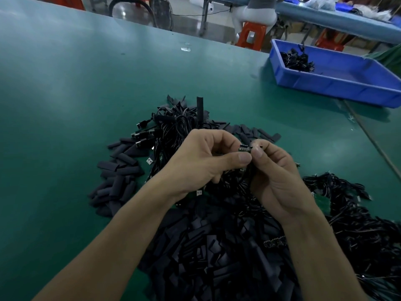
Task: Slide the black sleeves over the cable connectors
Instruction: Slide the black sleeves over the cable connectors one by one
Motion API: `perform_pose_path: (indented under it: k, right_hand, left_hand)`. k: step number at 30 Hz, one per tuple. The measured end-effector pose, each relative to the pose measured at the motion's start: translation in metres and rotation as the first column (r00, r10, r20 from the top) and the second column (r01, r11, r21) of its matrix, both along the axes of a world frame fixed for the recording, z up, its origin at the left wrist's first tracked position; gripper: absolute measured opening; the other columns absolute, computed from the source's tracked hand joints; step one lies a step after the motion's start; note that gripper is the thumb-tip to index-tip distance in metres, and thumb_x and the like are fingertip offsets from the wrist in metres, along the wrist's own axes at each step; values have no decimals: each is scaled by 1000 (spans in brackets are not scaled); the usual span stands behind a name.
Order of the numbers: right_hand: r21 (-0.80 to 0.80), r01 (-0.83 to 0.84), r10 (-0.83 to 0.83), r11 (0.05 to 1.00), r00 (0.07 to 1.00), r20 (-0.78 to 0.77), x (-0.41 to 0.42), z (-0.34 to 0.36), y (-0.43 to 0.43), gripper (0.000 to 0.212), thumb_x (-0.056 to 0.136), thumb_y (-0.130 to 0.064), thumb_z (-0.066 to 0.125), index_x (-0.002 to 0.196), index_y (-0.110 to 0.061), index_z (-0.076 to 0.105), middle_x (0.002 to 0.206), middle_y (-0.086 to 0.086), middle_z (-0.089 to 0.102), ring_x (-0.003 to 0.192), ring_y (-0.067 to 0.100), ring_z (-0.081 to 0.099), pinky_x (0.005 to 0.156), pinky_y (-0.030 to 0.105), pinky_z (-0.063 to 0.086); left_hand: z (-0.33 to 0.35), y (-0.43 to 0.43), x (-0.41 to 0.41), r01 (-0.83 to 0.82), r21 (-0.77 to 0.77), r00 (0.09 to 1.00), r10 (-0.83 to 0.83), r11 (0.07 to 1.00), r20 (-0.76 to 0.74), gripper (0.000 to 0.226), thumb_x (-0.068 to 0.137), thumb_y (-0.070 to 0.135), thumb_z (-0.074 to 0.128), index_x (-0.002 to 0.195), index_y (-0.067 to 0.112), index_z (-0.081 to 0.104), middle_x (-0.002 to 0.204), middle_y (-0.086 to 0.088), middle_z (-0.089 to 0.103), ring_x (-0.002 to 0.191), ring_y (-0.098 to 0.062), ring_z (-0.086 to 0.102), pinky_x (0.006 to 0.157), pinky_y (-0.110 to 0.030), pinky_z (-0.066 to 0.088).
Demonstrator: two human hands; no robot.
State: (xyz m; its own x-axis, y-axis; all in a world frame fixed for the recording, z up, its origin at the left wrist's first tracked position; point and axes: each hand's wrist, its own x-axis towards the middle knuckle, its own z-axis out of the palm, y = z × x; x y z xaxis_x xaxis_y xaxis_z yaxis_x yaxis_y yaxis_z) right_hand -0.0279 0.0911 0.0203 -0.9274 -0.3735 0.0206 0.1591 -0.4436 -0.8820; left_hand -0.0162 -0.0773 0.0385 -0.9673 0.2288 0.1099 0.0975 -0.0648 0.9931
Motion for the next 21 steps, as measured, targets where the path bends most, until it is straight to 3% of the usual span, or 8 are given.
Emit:
perform_pose_path:
  k: [5, 8, 10, 12, 14, 15, 18, 21]
  right_hand:
    - [16, 16, -16, 1000, 1000, 4, 0, 5, 0, 24, 71, -33, 88, 79, -19, 70, 79, 4, 64, 74, 16, 61, 73, 29, 57]
    - [93, 240, -245, 966, 968, 48, -9, 3, 6, 8, 78, -25, 77, 74, -22, 72, 71, -1, 65, 64, 10, 61, 63, 27, 57]
    - [283, 398, -423, 873, 906, 32, -18, -2, 16, 8, 77, -24, 76, 75, -22, 69, 71, -1, 65, 63, 11, 60, 65, 30, 56]
    - [503, 501, -543, 705, 837, -72, -25, -9, 29, 13, 83, -22, 77, 80, -20, 64, 74, -1, 66, 66, 12, 59, 68, 32, 52]
    - [649, 575, -582, 498, 776, -242, -26, -13, 40, 16, 88, -20, 76, 82, -21, 61, 78, 0, 65, 69, 15, 61, 68, 29, 49]
    - [702, 604, -562, 378, 752, -344, -25, -14, 44, 16, 89, -21, 76, 82, -21, 61, 79, -1, 65, 70, 17, 62, 66, 27, 48]
    - [831, 550, -353, 86, 797, -491, -23, -13, 50, 12, 88, -16, 76, 91, -18, 64, 87, 1, 68, 78, 19, 63, 67, 25, 46]
    - [855, 463, -64, -233, 870, -488, -18, -15, 43, 35, 85, -10, 75, 117, -20, 67, 119, 7, 65, 112, 29, 56, 97, 41, 45]
  left_hand:
    - [4, -2, 1, 26, 5, 998, -26, 1000, -50, 21, 74, 29, 75, 78, 12, 65, 60, 8, 60, 43, -1, 47, 44, -10, 38]
    - [6, -5, 1, -43, -29, 989, 38, 999, -142, 25, 79, 36, 69, 81, 11, 64, 71, -14, 67, 49, -2, 50, 48, -12, 42]
    - [8, -7, 1, -109, -24, 963, 100, 994, -248, 19, 89, 36, 61, 86, 17, 63, 86, -6, 75, 69, -6, 64, 64, -16, 52]
    - [10, -11, 1, -142, 123, 940, 173, 982, -294, 14, 101, 27, 50, 91, 17, 55, 87, 1, 76, 85, -11, 72, 80, -25, 57]
    - [16, -18, 0, -130, 301, 939, 215, 945, -267, 15, 105, 22, 40, 93, 15, 47, 75, -1, 73, 69, -17, 72, 77, -41, 61]
    - [20, -23, 1, -146, 343, 935, 243, 928, -259, 17, 106, 23, 38, 93, 16, 45, 67, 1, 68, 55, -14, 66, 67, -42, 61]
    - [24, -36, 0, -279, 334, 904, 364, 900, -225, 21, 106, 27, 44, 89, 18, 51, 52, 10, 47, 35, -5, 35, 37, -20, 39]
    - [23, -40, -2, -368, 179, 896, 399, 913, -195, 24, 105, 26, 52, 87, 19, 66, 49, 12, 38, 37, -5, 27, 36, -17, 27]
